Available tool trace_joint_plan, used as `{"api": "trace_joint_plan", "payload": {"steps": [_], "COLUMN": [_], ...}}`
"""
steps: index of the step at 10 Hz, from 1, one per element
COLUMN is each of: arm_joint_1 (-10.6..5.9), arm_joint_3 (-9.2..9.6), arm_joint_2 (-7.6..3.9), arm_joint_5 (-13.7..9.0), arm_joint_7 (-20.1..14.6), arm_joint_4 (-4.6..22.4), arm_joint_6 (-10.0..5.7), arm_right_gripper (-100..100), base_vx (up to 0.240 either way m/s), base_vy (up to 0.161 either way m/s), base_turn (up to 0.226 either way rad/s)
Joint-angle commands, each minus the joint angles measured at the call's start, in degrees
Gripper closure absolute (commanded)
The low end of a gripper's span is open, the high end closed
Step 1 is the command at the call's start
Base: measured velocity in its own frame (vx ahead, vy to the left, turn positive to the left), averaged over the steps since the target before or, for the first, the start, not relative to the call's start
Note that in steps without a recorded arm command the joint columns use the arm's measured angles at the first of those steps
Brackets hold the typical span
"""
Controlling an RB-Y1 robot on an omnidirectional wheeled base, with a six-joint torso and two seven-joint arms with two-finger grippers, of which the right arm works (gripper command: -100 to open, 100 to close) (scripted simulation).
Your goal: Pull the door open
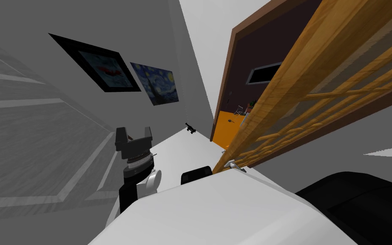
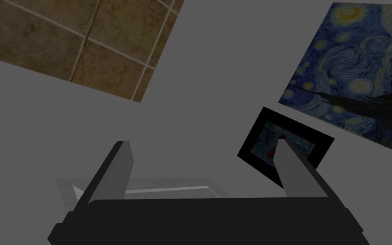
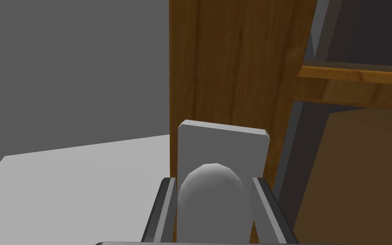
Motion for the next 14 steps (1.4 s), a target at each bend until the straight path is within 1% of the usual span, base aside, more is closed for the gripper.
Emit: {"api": "trace_joint_plan", "payload": {"steps": [1,3,4,13,14], "arm_joint_1": [-0.95,-0.95,-1.24,-1.24,-0.19], "arm_joint_3": [-0.95,-0.95,-1.23,-1.23,-0.3], "arm_joint_2": [-0.36,-0.36,-0.43,-0.43,0.61], "arm_joint_5": [-0.45,-0.45,-0.46,-0.46,-0.06], "arm_joint_7": [0.43,0.43,0.72,0.72,0.56], "arm_joint_4": [-0.28,-0.28,-0.18,-0.18,0.69], "arm_joint_6": [-0.18,-0.18,-0.05,-0.05,-0.1], "arm_right_gripper": [100,100,100,100,100], "base_vx": [-0.015,0.011,-0.021,-0.004,0.116], "base_vy": [-0.01,0.004,-0.022,-0.001,-0.003], "base_turn": [0.046,-0.018,0.107,0.006,0.115]}}
